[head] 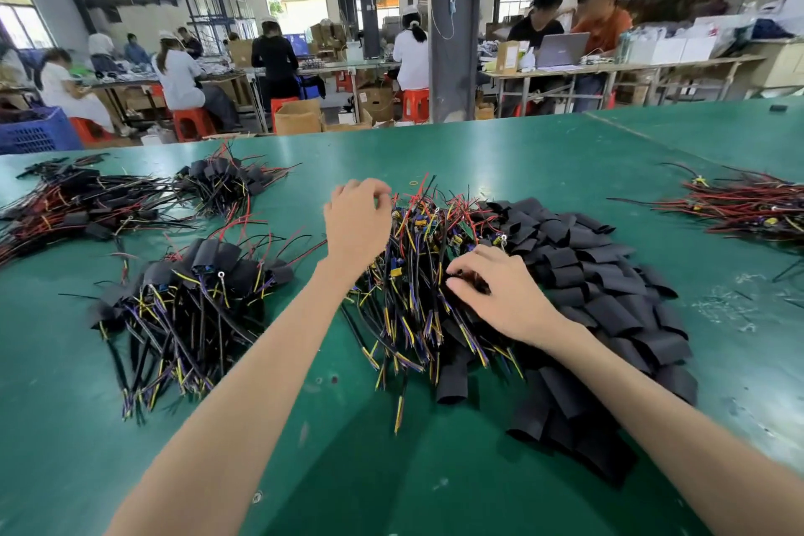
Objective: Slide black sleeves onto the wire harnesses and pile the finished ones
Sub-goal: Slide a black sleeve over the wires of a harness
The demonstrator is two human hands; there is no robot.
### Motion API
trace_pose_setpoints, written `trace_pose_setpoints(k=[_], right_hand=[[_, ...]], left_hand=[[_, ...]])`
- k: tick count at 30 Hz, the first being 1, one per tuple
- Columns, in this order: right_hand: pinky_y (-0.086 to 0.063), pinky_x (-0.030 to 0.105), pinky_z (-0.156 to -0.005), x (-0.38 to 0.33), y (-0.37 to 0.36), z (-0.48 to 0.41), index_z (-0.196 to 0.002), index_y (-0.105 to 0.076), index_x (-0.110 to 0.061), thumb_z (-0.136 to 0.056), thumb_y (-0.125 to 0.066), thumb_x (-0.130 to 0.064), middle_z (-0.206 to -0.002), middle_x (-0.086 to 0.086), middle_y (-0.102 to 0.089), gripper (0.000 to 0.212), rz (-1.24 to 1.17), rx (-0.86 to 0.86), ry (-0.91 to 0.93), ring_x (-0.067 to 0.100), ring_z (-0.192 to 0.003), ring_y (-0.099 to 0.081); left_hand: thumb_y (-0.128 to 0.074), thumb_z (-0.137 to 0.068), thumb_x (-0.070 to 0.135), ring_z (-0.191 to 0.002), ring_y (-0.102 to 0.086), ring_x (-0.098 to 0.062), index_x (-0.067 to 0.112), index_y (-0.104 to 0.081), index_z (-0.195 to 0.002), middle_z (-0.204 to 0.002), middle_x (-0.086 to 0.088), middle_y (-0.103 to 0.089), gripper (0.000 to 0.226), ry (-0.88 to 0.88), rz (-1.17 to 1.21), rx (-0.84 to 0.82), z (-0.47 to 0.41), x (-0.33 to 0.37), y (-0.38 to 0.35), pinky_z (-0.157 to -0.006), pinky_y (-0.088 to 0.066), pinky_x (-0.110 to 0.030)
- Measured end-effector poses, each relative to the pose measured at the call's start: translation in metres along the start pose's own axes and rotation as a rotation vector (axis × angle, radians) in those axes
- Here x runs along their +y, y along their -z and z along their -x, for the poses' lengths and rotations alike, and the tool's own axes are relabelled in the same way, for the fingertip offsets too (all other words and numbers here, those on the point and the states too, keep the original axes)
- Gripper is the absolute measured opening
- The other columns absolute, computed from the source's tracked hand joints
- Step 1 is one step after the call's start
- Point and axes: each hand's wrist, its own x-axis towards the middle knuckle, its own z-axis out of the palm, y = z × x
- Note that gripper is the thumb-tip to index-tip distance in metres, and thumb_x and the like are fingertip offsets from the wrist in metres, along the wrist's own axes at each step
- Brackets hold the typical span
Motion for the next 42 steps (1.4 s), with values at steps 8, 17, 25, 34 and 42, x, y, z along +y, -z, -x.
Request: trace_pose_setpoints(k=[8,17,25,34,42], right_hand=[[-0.034,0.041,-0.084,0.029,0.022,-0.006,-0.109,-0.056,-0.012,-0.078,-0.051,-0.005,-0.109,0.010,-0.054,0.033,0.419,0.179,-0.463,0.033,-0.106,-0.046],[-0.036,0.041,-0.090,0.032,0.027,-0.008,-0.105,-0.062,-0.015,-0.076,-0.052,-0.006,-0.105,0.009,-0.054,0.031,0.238,-0.005,-0.483,0.033,-0.105,-0.046],[-0.038,0.044,-0.089,0.047,0.011,-0.009,-0.126,-0.053,-0.019,-0.088,-0.048,-0.012,-0.118,0.009,-0.051,0.039,0.309,-0.016,-0.389,0.033,-0.110,-0.044],[-0.022,0.040,-0.094,0.068,-0.014,-0.012,-0.143,-0.028,-0.036,-0.095,-0.042,-0.025,-0.145,-0.014,-0.037,0.052,0.434,-0.135,-0.213,0.021,-0.127,-0.027],[-0.023,0.035,-0.081,0.074,-0.017,-0.014,-0.134,-0.042,-0.033,-0.094,-0.046,-0.029,-0.125,-0.002,-0.045,0.041,0.403,-0.069,-0.209,0.025,-0.113,-0.034]], left_hand=[[-0.052,-0.085,0.020,-0.113,-0.051,-0.034,0.012,-0.068,-0.106,-0.111,-0.012,-0.065,0.027,0.274,-0.125,-0.313,-0.039,0.011,-0.035,-0.099,-0.031,-0.042],[-0.055,-0.087,0.036,-0.108,-0.055,-0.033,0.009,-0.059,-0.100,-0.113,-0.011,-0.062,0.030,0.289,-0.129,-0.330,-0.046,0.012,-0.036,-0.096,-0.032,-0.043],[-0.050,-0.090,0.024,-0.098,-0.054,-0.031,0.009,-0.061,-0.084,-0.107,-0.011,-0.065,0.020,0.265,-0.102,-0.384,-0.048,0.017,-0.036,-0.105,-0.027,-0.053],[-0.052,-0.078,0.003,-0.108,-0.055,-0.026,0.016,-0.059,-0.104,-0.104,-0.003,-0.063,0.030,0.185,-0.057,-0.299,-0.047,0.031,-0.038,-0.099,-0.025,-0.044],[-0.063,-0.080,-0.004,-0.117,-0.053,-0.020,0.004,-0.052,-0.129,-0.127,-0.009,-0.058,0.051,0.109,0.363,-0.154,-0.054,0.047,-0.021,-0.096,-0.041,-0.024]])
